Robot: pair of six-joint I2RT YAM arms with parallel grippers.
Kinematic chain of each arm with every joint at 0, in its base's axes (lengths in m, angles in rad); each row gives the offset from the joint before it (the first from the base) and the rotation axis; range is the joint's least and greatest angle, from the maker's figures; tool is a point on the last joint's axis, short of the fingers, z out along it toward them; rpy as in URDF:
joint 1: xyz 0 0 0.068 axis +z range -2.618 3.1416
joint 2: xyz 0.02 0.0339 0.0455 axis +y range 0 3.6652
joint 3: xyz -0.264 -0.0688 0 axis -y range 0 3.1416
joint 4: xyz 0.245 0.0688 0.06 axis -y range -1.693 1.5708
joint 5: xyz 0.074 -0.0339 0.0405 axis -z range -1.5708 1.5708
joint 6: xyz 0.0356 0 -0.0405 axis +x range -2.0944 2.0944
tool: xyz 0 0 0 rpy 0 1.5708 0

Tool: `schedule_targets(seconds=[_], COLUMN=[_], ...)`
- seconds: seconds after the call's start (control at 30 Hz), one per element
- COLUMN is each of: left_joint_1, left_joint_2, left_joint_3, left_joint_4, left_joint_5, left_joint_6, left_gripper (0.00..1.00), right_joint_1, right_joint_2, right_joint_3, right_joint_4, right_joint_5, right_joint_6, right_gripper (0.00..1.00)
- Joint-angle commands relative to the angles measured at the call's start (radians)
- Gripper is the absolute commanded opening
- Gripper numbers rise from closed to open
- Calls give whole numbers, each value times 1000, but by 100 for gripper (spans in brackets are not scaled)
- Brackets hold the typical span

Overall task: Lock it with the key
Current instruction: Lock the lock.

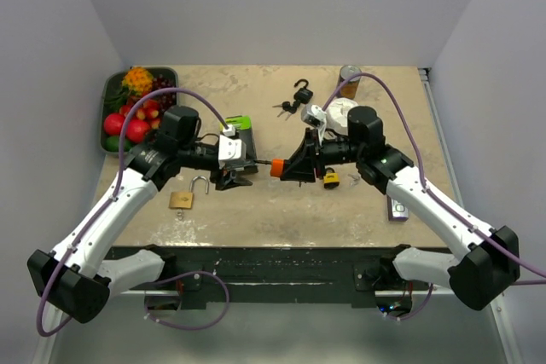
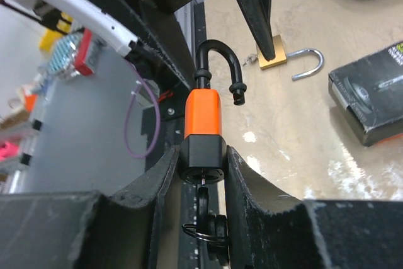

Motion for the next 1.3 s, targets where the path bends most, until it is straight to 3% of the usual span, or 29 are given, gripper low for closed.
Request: schedule_targets(seconds=[0.0, 0.23, 0.33, 0.43, 0.47, 0.57, 0.7, 0.77, 0.83, 1.07, 1.27], left_joint_1=[-20, -85, -114, -128, -132, -137, -138, -138, -138, -137, -135], left_joint_2=[-3, -7, -18, -15, -15, -1, 2, 0, -1, -4, 6], left_joint_3=[3, -8, -15, -15, -14, -9, -9, -8, -6, 0, 20], left_joint_4=[70, 122, 127, 129, 124, 95, 90, 83, 50, 10, 30], left_joint_5=[66, 10, 3, 17, 26, 52, 53, 43, 36, 14, 2], left_joint_6=[-39, -56, -61, -73, -76, -88, -97, -97, -79, -50, -56], left_gripper=[63, 52, 43, 28, 19, 10, 11, 23, 26, 19, 22], right_joint_1=[16, 39, 43, 45, 51, 66, 88, 92, 95, 96, 100], right_joint_2=[-30, -39, -47, -50, -58, -73, -91, -93, -100, -120, -119], right_joint_3=[77, 96, 99, 100, 103, 108, 117, 119, 114, 99, 102], right_joint_4=[-69, -117, -135, -135, -135, -142, -178, -188, -194, -203, -212], right_joint_5=[-9, 1, 8, 24, 36, 83, 111, 116, 122, 126, 126], right_joint_6=[-199, -272, -296, -311, -329, -390, -473, -499, -507, -521, -527], right_gripper=[0, 0, 0, 0, 0, 0, 0, 0, 0, 0, 0])
